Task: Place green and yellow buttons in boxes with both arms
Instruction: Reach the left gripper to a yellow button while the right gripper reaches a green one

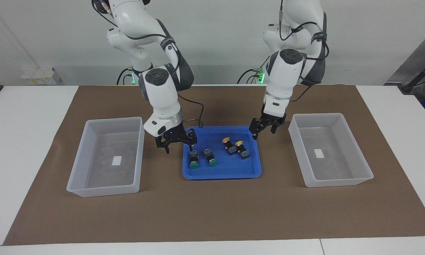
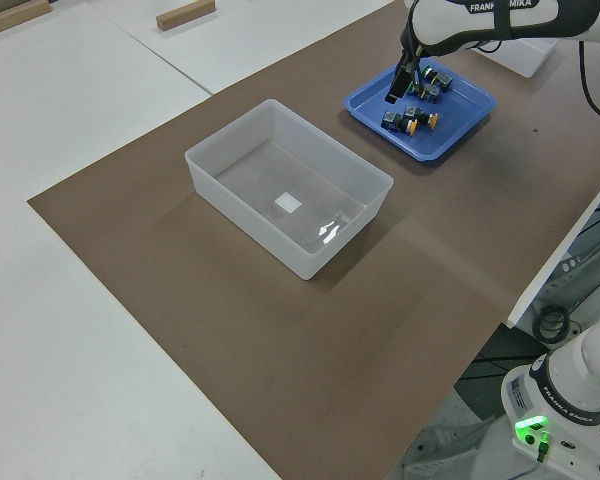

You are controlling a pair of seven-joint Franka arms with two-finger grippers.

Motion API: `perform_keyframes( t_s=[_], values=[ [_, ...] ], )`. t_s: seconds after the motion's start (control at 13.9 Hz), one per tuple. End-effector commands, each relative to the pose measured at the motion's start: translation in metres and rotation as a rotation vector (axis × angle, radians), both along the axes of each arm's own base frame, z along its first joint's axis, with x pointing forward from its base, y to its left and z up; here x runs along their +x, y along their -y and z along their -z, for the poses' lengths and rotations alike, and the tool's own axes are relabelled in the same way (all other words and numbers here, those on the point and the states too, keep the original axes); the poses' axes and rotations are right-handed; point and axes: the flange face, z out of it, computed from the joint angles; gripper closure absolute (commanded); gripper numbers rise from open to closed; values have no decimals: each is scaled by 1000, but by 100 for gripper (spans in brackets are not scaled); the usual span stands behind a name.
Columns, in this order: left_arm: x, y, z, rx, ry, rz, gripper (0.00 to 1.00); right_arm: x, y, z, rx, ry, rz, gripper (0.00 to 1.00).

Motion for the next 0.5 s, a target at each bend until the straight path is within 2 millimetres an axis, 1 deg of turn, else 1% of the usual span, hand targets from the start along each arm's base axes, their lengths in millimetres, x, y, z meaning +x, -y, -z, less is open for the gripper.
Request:
perform_keyframes(
  t_s=[0.0, 0.07, 0.14, 0.22, 0.29, 0.36, 0.43],
  values=[
    [-5, 22, 32, -26, -4, -88, 0, 1, -17, 13, -9, 19, -9, 0],
    [-7, 33, 45, -30, -11, -95, 0, -1, -25, 20, -17, 13, -7, 4],
    [-8, 38, 53, -29, -18, -100, 0, -4, -33, 28, -34, 15, -12, 5],
    [-8, 38, 55, -30, -20, -107, 0, -5, -39, 33, -53, 30, -20, 9],
    [-8, 40, 61, -26, -30, -109, 0, -5, -40, 37, -71, 36, -19, 19],
    [-10, 45, 66, -24, -34, -101, 0, -7, -42, 43, -78, 28, -17, 25],
    [-11, 46, 71, -22, -44, -113, 0, -7, -43, 47, -80, 26, -16, 28]
  ],
)
